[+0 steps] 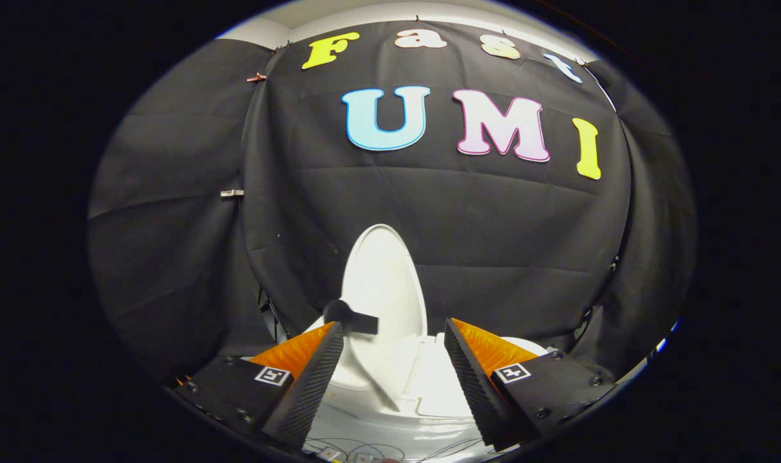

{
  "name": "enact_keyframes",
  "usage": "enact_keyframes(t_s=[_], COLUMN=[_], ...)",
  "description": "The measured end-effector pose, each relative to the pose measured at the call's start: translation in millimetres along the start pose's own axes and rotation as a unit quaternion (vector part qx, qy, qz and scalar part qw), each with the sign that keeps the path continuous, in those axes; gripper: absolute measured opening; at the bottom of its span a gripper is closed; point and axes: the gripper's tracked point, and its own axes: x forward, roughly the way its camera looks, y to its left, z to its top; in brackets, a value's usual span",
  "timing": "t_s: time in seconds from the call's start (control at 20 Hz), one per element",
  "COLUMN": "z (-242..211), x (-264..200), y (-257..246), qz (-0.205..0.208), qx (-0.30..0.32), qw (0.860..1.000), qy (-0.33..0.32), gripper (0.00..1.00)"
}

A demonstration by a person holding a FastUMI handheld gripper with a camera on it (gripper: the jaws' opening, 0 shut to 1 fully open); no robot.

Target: Open the toilet lid.

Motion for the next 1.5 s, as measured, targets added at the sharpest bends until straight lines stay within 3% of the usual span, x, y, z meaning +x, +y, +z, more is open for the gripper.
enact_keyframes(t_s=[0.2,0.7,1.0,1.5], z=[-7,-42,-62,-74], x=[-10,-26,-29,-23], y=[-64,-219,-252,-257], qz=[-0.007,-0.072,-0.087,-0.087], qx=[0.009,0.013,0.01,0.011], qw=[0.999,0.993,0.991,0.992], qy=[-0.032,-0.096,-0.097,-0.089], gripper=[0.99,1.0,0.99,0.99])
